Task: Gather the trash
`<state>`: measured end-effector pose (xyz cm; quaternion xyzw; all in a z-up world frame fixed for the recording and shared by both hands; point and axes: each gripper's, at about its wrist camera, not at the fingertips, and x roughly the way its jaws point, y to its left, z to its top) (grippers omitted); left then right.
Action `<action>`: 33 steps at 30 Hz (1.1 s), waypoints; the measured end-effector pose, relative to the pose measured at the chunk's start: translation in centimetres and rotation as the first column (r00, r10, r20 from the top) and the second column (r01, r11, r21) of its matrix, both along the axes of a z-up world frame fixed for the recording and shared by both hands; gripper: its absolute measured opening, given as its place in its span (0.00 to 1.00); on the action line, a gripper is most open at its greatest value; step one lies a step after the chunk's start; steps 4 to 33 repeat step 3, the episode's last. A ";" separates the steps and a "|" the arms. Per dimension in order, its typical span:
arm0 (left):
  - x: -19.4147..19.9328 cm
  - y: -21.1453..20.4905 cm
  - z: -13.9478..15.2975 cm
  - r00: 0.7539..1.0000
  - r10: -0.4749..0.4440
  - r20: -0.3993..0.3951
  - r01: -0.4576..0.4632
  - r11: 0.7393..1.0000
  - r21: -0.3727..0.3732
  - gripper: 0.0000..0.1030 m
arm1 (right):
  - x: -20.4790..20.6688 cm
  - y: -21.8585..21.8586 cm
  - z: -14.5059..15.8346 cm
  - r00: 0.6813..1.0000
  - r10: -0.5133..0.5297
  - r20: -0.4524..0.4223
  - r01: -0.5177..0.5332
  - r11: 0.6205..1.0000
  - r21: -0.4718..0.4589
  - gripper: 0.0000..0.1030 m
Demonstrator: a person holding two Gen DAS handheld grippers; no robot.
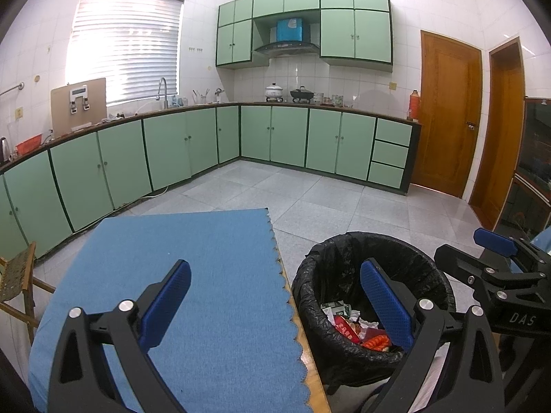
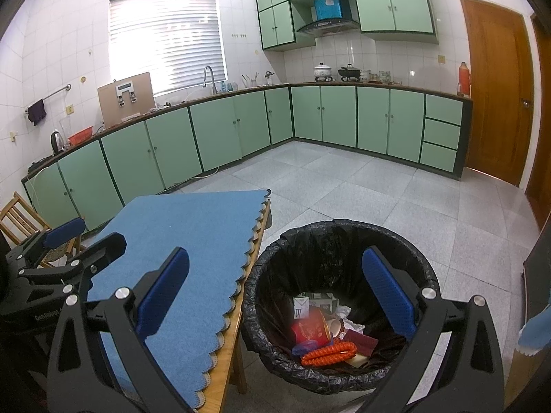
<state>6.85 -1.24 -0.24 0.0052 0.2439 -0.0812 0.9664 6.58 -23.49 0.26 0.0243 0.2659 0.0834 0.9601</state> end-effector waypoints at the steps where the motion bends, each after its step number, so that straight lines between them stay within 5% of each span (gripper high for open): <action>1: 0.0 0.0 0.0 1.000 0.000 -0.001 0.000 1.000 -0.001 0.94 | 0.0 0.1 0.0 1.000 0.000 0.000 0.000 1.000 0.000 0.95; 33: 0.0 -0.1 0.0 1.000 0.000 -0.001 0.000 1.000 0.000 0.94 | 0.0 0.0 0.0 1.000 0.001 -0.003 -0.001 1.000 0.000 0.95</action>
